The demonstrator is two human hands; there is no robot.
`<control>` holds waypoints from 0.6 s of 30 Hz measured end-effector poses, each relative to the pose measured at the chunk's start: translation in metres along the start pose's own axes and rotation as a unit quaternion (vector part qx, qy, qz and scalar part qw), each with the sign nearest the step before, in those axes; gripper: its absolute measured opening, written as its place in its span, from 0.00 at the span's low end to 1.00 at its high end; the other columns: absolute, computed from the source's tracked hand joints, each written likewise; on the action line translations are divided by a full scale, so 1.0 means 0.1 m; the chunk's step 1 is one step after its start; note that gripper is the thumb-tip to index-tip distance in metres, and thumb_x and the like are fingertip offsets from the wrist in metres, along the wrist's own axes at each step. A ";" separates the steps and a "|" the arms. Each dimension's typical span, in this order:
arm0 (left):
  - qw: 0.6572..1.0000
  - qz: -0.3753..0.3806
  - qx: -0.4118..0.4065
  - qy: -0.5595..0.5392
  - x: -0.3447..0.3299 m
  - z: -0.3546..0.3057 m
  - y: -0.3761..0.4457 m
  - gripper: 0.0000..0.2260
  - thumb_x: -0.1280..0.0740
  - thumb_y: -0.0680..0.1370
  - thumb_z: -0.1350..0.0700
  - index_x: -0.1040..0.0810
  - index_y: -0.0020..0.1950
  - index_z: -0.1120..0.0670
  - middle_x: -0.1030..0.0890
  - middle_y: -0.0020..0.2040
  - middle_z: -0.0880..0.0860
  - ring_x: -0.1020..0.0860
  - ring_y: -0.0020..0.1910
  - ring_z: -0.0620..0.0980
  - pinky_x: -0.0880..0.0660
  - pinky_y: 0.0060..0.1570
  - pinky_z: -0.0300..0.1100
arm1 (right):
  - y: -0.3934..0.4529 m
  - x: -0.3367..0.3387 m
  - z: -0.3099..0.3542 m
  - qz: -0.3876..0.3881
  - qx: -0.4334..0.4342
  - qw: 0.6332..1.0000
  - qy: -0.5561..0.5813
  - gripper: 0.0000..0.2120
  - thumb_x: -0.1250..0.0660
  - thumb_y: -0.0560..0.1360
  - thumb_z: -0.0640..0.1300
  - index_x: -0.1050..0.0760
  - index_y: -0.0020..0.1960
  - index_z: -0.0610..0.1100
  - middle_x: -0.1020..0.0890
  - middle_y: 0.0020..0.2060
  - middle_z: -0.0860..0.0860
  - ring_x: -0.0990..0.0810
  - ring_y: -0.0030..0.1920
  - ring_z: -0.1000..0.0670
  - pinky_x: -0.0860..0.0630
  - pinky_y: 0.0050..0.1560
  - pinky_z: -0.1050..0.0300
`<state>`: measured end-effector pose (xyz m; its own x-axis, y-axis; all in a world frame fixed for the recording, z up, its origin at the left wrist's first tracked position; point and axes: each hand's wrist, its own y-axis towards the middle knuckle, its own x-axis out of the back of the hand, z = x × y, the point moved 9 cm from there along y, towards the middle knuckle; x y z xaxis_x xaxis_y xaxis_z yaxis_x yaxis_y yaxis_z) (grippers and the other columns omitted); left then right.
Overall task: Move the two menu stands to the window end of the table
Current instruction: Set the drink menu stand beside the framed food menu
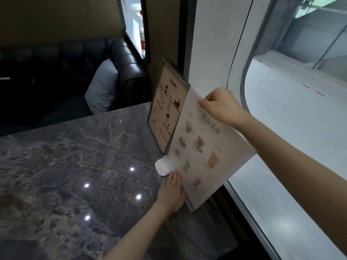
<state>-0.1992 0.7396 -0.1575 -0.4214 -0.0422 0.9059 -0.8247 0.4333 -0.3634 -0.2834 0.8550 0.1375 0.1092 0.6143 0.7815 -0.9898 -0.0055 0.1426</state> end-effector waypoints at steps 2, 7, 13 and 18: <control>1.000 0.004 0.000 -0.005 -0.02 0.01 0.00 0.27 0.53 0.80 0.50 0.57 0.75 0.61 0.56 0.77 0.58 0.57 0.76 0.53 0.56 0.74 0.48 | 0.03 -0.03 -0.03 0.004 -0.005 1.000 0.002 0.25 0.39 0.76 0.41 0.45 0.23 0.43 0.43 0.20 0.48 0.44 0.17 0.52 0.45 0.17 0.65; 1.000 0.005 0.001 0.002 -0.03 0.03 0.01 0.28 0.53 0.80 0.49 0.58 0.75 0.60 0.56 0.78 0.57 0.58 0.76 0.52 0.57 0.74 0.50 | 0.08 -0.06 -0.07 0.007 -0.017 1.000 0.002 0.25 0.39 0.76 0.42 0.44 0.23 0.42 0.41 0.20 0.48 0.44 0.21 0.50 0.45 0.19 0.65; 1.000 0.001 -0.004 -0.006 -0.04 0.04 0.01 0.28 0.52 0.80 0.48 0.59 0.75 0.59 0.57 0.78 0.56 0.58 0.76 0.52 0.57 0.74 0.49 | 0.09 -0.07 -0.13 0.015 -0.032 0.999 0.019 0.23 0.40 0.77 0.42 0.40 0.24 0.40 0.39 0.21 0.47 0.41 0.21 0.51 0.40 0.25 0.62; 1.000 -0.003 -0.006 -0.003 -0.03 0.05 0.02 0.28 0.53 0.80 0.49 0.58 0.75 0.59 0.56 0.78 0.56 0.58 0.76 0.52 0.57 0.74 0.48 | 0.09 -0.05 -0.13 0.007 -0.035 0.999 0.007 0.26 0.39 0.76 0.41 0.44 0.21 0.43 0.42 0.19 0.49 0.43 0.17 0.52 0.43 0.16 0.66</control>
<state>-0.2009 0.7364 -0.1621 -0.4189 -0.0503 0.9067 -0.8228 0.4433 -0.3556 -0.2943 0.8623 0.1265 0.0951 0.6251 0.7747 -0.9952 0.0409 0.0891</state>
